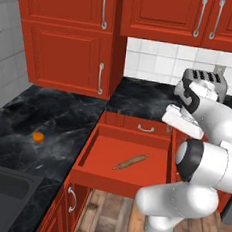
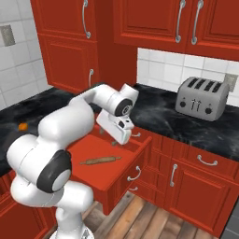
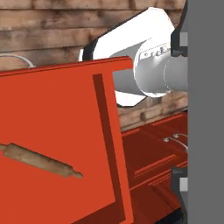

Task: Pick the rolling pin from the drawer and place it on the counter.

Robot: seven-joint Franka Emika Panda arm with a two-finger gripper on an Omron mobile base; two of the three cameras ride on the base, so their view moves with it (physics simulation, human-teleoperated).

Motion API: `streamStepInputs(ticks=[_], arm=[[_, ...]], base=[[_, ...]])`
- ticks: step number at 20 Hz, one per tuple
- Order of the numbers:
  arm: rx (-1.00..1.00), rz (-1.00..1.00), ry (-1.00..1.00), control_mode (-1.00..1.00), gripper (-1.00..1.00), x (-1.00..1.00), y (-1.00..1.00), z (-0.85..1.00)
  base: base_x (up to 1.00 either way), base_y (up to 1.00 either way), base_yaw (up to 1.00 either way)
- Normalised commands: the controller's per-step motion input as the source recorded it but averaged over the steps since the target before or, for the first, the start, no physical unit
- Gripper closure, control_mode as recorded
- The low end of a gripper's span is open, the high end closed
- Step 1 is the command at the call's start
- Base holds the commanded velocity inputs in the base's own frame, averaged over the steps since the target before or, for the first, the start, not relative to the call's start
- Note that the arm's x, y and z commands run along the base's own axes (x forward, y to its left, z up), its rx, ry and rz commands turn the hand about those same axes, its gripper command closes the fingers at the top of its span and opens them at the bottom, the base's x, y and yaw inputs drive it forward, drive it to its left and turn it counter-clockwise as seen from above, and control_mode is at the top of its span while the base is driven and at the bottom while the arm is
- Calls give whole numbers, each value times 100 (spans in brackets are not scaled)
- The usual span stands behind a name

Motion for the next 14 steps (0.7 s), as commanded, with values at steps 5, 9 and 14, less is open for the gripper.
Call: streamStepInputs(ticks=[5,9,14], arm=[[-14,-22,3,-100,-100,35,59,-40],[-18,-6,10,-100,-100,51,36,-84],[-7,0,15,-100,-100,73,0,-99]], base=[[0,0,0],[0,0,0],[0,0,0]])
